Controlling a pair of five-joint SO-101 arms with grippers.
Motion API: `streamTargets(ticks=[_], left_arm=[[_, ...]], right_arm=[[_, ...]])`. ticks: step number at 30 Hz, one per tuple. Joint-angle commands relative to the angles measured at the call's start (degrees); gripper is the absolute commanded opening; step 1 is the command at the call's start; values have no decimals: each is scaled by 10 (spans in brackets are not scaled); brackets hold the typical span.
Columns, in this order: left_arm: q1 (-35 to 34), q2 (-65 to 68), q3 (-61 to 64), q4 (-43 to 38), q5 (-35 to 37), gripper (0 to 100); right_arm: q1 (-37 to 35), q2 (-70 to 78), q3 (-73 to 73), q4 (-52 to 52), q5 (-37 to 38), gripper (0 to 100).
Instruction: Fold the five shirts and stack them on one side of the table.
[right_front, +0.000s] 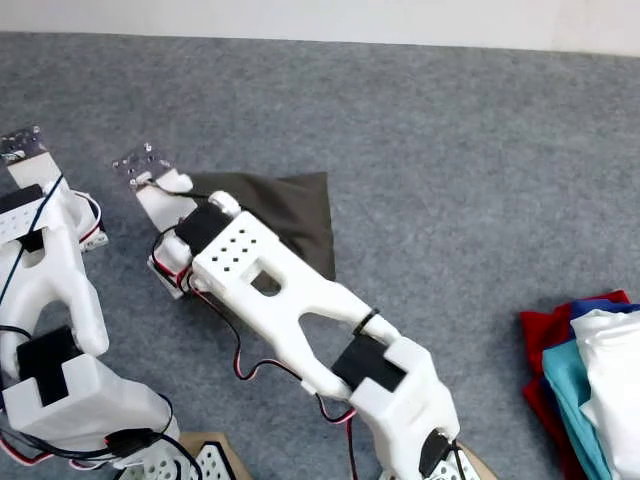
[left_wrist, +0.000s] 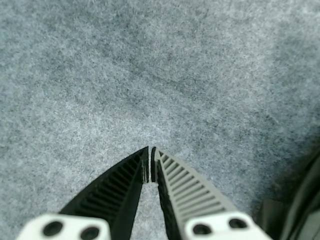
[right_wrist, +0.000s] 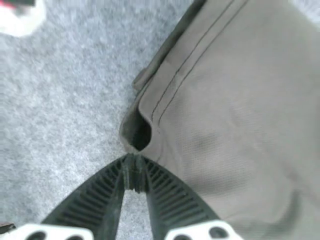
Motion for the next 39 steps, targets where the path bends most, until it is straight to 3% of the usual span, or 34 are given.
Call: streamTargets(ticks=[1, 11, 22, 31, 36, 39], left_arm=[[14, -2, -4, -7, 1, 45], [14, -2, -4, -7, 1, 45], [14, -2, 0, -8, 1, 45], [15, -2, 0, -8, 1, 45], [16, -2, 0, -8, 1, 45], [32, -3, 0, -8, 1, 45]], right_arm=[[25, -39, -2, -1, -4, 8], [46, 28, 49, -103, -4, 8], [8, 38, 51, -78, -4, 8], [133, 12, 53, -140, -4, 8], [215, 9, 54, -120, -2, 13], [238, 1, 46, -60, 0, 100]])
